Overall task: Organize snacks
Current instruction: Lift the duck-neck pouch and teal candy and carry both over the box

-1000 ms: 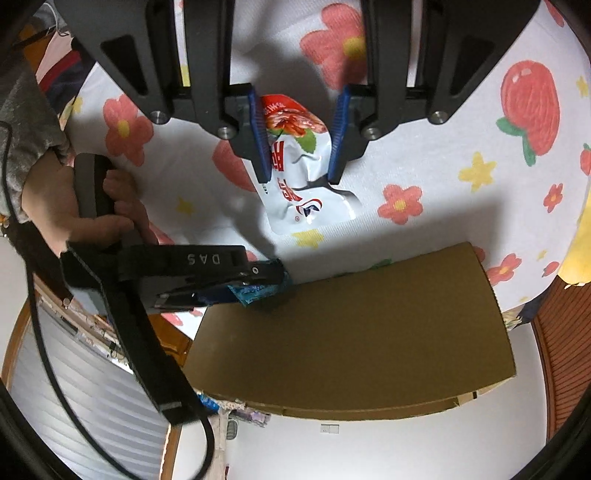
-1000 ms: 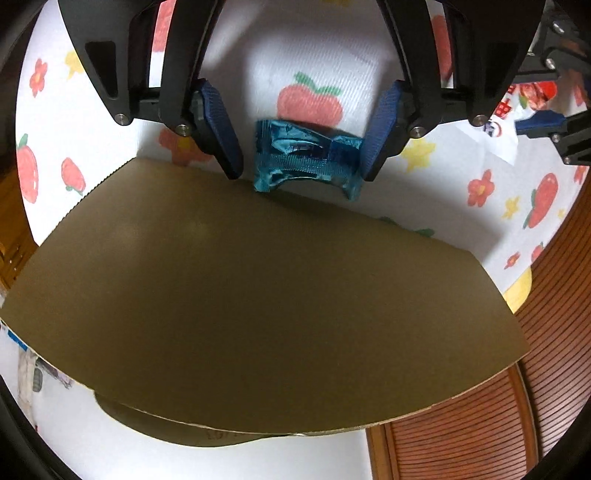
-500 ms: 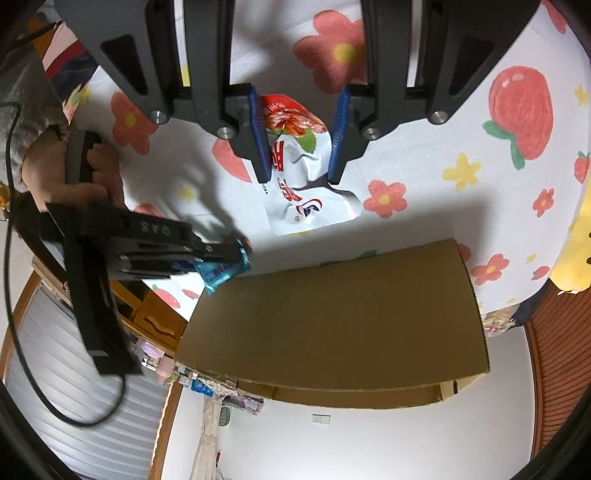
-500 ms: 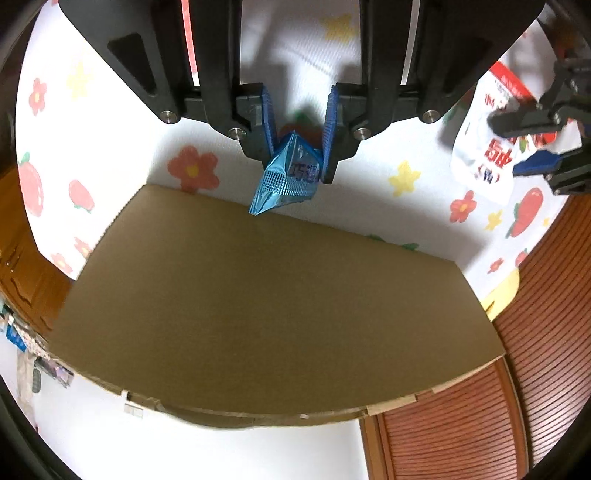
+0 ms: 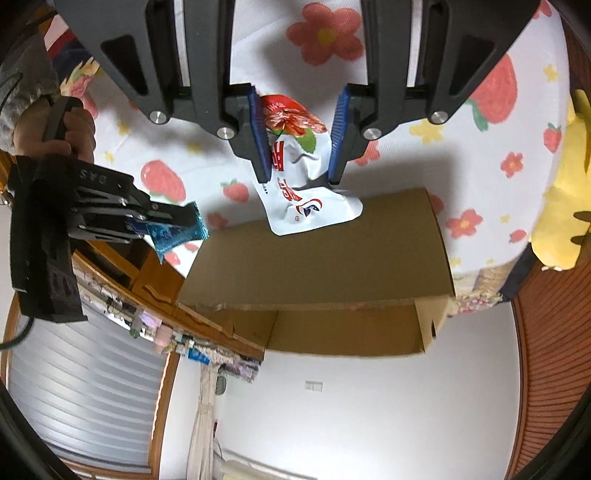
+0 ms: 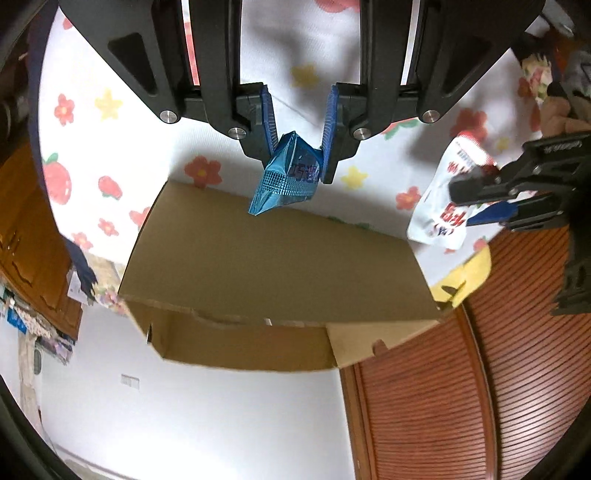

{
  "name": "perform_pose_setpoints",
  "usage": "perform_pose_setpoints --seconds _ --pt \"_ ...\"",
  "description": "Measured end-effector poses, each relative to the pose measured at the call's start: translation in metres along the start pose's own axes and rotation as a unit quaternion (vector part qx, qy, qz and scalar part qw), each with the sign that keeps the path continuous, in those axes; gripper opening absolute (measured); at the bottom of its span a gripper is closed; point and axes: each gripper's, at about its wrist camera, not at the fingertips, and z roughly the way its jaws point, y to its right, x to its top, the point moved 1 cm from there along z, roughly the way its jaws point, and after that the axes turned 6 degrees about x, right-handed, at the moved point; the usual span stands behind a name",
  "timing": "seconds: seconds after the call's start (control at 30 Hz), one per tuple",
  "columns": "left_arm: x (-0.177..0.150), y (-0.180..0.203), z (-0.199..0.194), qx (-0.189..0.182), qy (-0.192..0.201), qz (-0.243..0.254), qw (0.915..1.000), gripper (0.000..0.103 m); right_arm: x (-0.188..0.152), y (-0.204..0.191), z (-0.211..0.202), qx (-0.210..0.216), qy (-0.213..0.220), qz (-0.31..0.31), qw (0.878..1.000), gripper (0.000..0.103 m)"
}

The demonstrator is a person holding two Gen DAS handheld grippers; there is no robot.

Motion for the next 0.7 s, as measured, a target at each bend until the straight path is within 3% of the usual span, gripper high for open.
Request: perform_pose_setpoints --seconds 0.4,0.7 --pt "0.063 -0.004 -0.017 0.01 0.072 0.004 0.9974 0.028 0.046 -0.01 -0.027 -0.001 0.05 -0.027 0.998 0.02" --pt "0.101 -0.017 -0.002 0.034 0.084 0.006 0.9959 0.029 0.081 -0.009 -0.023 -0.013 0.063 -0.036 0.997 0.02"
